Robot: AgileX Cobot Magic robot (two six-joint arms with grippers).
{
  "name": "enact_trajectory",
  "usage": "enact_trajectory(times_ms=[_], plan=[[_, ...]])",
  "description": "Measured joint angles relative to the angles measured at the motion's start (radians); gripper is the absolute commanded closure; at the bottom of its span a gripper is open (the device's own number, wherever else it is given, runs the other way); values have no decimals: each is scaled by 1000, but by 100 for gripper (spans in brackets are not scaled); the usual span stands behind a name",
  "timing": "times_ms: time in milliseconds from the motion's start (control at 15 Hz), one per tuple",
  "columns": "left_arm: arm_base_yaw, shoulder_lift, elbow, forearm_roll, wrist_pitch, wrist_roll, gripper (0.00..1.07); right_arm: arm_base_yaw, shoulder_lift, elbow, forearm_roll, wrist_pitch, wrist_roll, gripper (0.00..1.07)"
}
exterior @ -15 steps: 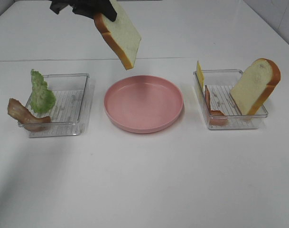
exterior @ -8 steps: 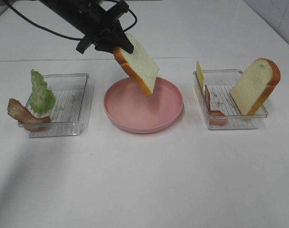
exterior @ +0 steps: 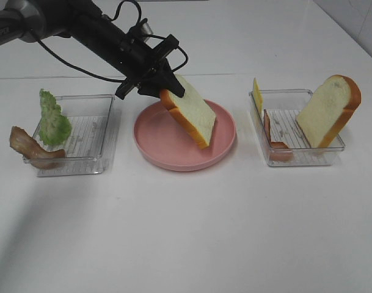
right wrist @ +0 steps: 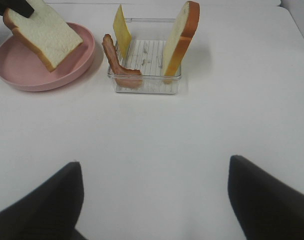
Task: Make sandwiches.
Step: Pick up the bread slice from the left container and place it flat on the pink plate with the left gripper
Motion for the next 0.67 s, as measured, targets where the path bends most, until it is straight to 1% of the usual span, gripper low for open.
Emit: enact_trajectory(times_ms=[67, 133, 200, 267, 400, 667], plan=[[-4, 3, 0, -6, 0, 14, 107, 0, 0, 0, 0, 0, 0, 32], [-4, 3, 0, -6, 0, 14, 107, 0, 0, 0, 0, 0, 0, 32], [-10, 3, 0, -6, 0, 36, 103, 0, 0, 0, 0, 0, 0, 32], [-14, 3, 0, -6, -2, 42, 100, 0, 0, 0, 0, 0, 0, 32], [-23, 3, 0, -6, -12, 45, 96, 0, 0, 0, 0, 0, 0, 32], [-42, 3, 0, 3, -44, 48, 83, 0, 0, 0, 0, 0, 0, 32]])
